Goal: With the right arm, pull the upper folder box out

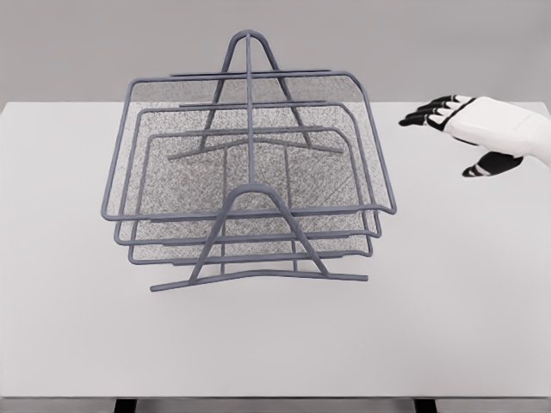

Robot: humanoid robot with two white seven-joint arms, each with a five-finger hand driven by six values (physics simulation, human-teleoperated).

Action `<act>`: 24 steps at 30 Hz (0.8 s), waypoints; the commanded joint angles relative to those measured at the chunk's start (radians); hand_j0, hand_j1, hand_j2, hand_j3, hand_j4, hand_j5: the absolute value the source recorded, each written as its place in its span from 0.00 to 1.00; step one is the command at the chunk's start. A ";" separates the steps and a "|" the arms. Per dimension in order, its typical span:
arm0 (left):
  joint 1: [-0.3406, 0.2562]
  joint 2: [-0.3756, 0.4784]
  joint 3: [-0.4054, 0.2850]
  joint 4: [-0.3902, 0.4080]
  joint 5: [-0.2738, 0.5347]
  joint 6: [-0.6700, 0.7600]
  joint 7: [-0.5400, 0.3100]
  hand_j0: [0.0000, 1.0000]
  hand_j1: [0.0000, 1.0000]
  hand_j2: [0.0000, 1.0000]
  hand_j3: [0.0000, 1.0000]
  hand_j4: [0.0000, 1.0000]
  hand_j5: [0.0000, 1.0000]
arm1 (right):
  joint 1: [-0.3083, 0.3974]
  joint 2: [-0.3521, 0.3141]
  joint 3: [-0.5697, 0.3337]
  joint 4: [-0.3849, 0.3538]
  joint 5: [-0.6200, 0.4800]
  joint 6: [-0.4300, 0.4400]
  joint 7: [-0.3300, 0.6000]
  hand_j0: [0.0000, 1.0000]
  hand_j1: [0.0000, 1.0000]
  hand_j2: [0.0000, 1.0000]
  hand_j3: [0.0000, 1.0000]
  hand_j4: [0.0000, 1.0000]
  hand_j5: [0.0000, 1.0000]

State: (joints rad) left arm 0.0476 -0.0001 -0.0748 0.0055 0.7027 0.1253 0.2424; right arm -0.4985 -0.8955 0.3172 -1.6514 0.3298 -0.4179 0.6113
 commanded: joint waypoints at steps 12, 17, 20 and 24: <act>0.000 0.000 0.000 0.001 0.000 0.000 0.003 1.00 1.00 1.00 1.00 1.00 1.00 | -0.048 0.109 0.148 -0.005 0.014 -0.116 0.000 1.00 1.00 1.00 1.00 1.00 1.00; 0.000 0.000 0.000 0.001 0.000 0.000 0.003 1.00 1.00 1.00 1.00 1.00 1.00 | -0.012 0.089 0.149 -0.002 0.012 -0.119 0.000 1.00 1.00 1.00 1.00 1.00 1.00; 0.000 0.000 0.000 0.001 0.000 0.000 0.003 1.00 1.00 1.00 1.00 1.00 1.00 | -0.012 0.069 0.138 0.002 0.012 -0.139 0.000 1.00 1.00 1.00 1.00 1.00 1.00; 0.002 0.000 0.000 0.001 0.000 0.000 0.003 1.00 1.00 1.00 1.00 1.00 1.00 | -0.014 0.017 0.085 0.027 0.008 -0.162 0.000 1.00 1.00 1.00 1.00 1.00 1.00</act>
State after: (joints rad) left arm 0.0491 -0.0001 -0.0747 0.0065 0.7027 0.1259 0.2455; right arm -0.5124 -0.8556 0.4192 -1.6371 0.3024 -0.5584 0.6014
